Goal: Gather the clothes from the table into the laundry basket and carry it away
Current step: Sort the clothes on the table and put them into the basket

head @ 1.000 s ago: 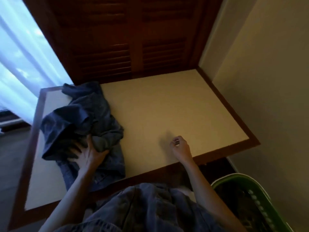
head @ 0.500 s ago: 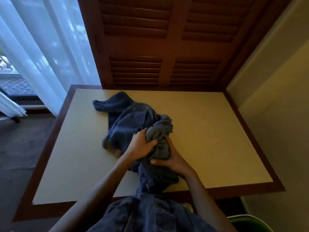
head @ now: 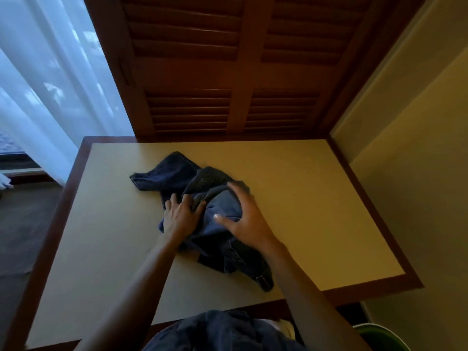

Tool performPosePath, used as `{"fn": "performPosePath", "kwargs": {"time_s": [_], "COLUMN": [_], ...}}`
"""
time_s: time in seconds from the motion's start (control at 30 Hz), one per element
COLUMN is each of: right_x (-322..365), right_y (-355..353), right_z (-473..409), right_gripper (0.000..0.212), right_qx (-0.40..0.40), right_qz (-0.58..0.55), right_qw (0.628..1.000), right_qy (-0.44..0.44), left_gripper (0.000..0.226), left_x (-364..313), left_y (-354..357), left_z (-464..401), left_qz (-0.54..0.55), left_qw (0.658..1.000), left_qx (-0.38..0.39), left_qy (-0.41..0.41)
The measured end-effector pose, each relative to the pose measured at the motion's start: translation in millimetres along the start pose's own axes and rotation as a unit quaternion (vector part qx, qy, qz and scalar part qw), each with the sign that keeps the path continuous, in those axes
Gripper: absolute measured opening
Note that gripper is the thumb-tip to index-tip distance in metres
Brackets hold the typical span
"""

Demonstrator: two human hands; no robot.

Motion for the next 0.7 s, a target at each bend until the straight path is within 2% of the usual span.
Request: {"fn": "performPosePath", "kwargs": {"time_s": [0.07, 0.13, 0.2, 0.27, 0.33, 0.4, 0.47, 0.53, 0.6, 0.7], "right_x": [-24.6, -48.8, -64.3, -71.1, -72.0, -63.4, -64.0, -83.4, -109.5, -138.6], "right_y": [31.4, 55.0, 64.2, 63.9, 62.2, 56.5, 42.2, 24.4, 11.0, 10.4], "right_z": [-6.1, -6.6, -9.1, -12.1, -11.7, -3.5, 12.7, 29.8, 39.3, 51.8], "right_gripper": [0.091, 0.092, 0.089, 0.088, 0.089, 0.085, 0.074, 0.069, 0.075, 0.089], "right_qx": [0.093, 0.148, 0.155, 0.154, 0.141, 0.068, -0.061, -0.145, -0.133, -0.099], "right_qz": [0.106, 0.203, 0.261, 0.285, 0.244, 0.106, -0.037, -0.071, -0.077, -0.155], "right_qw": [0.990, 0.967, 0.951, 0.944, 0.957, 0.991, 0.996, 0.981, 0.968, 0.919], "right_qy": [0.031, 0.051, 0.056, 0.061, 0.060, 0.048, 0.061, 0.108, 0.197, 0.348], "left_gripper": [0.044, 0.039, 0.034, 0.024, 0.031, 0.064, 0.097, 0.111, 0.111, 0.096], "left_x": [14.8, 23.1, 32.6, 42.7, 53.8, 65.4, 73.7, 70.4, 56.3, 29.5], "left_y": [3.3, -8.0, -25.2, -42.2, -55.9, -57.9, -44.9, -23.1, 0.0, 14.2], "left_z": [-7.1, -18.4, -32.7, -46.8, -63.7, -80.3, -91.4, -92.8, -86.2, -78.7], "left_qz": [0.050, 0.088, 0.131, 0.129, 0.072, 0.033, 0.034, 0.036, 0.021, -0.044], "left_qw": [0.999, 0.995, 0.989, 0.989, 0.997, 0.998, 0.995, 0.991, 0.988, 0.989], "left_qx": [0.012, 0.038, 0.067, 0.063, 0.014, -0.002, 0.049, 0.100, 0.133, 0.121], "left_qy": [-0.012, -0.016, -0.031, -0.033, -0.029, -0.047, -0.084, -0.086, -0.070, -0.076]}}
Point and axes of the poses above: each hand's wrist, its own z-axis away from the middle knuckle, its own y-axis out of the palm, x = y × z, the point moved 6 cm from there along -z, towards the middle knuckle, and after that the axes turned 8 degrees about -z, right-handed, at the moved point
